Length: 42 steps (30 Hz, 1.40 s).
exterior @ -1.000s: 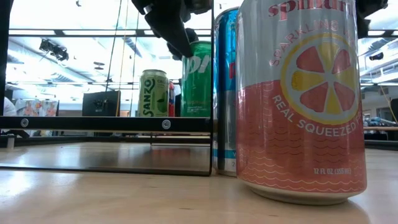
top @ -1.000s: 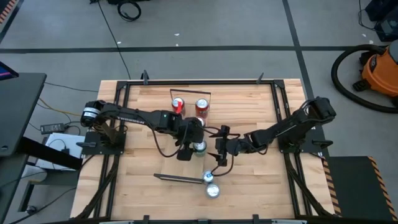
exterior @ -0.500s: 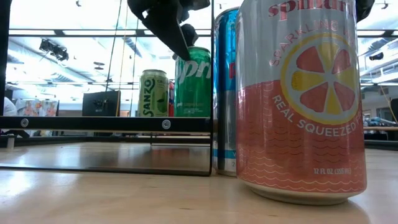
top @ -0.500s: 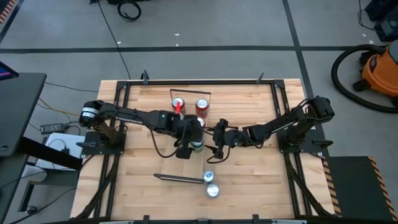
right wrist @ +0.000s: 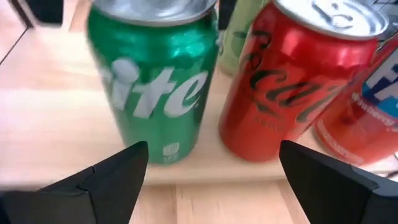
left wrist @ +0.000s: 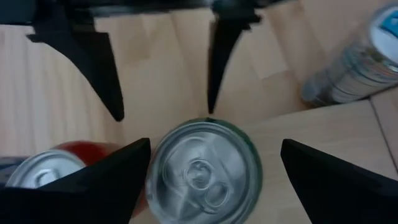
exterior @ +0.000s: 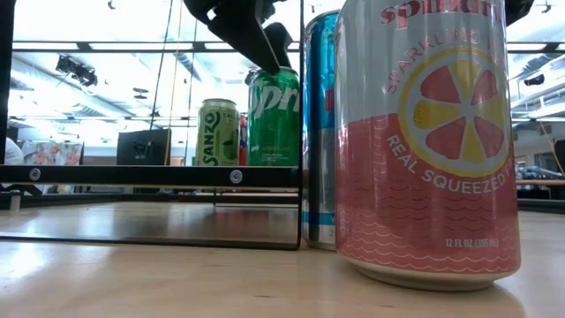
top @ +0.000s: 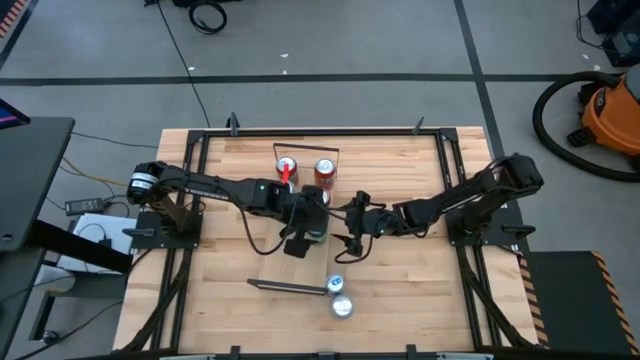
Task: Place canned beverage on shelf
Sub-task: Put the green soda can on the shelf
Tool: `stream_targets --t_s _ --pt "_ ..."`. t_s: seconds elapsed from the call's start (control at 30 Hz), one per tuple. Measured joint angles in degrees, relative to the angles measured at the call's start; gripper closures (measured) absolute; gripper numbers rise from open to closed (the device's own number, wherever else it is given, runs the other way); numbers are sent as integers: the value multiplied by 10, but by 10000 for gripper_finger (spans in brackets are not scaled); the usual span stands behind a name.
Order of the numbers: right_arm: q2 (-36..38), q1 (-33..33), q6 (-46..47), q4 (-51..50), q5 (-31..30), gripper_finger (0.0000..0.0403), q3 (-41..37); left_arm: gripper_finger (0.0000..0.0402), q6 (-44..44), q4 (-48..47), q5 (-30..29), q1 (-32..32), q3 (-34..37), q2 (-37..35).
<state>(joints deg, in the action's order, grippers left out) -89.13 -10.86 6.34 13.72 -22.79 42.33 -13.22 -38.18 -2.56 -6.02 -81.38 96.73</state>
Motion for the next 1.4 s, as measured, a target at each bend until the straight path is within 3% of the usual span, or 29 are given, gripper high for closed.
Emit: stream_targets --t_s 0.23,0.47,0.63,0.97,1.23,1.4 --pt "23 -15 14 -83 4 29 0 28 -59 -1 33 -1 0 0" --pt "22 -28 41 -98 4 29 0 28 -54 -20 53 14 0 1" --pt "22 -33 40 -101 2 29 0 34 -19 -33 51 14 0 3" --pt "22 -33 40 -110 0 29 0 92 107 -33 30 15 0 3" --pt "21 -33 61 -143 0 29 0 91 233 -34 6 10 0 3" --pt "21 -33 62 -152 -1 29 0 90 252 -36 -29 -4 0 3"
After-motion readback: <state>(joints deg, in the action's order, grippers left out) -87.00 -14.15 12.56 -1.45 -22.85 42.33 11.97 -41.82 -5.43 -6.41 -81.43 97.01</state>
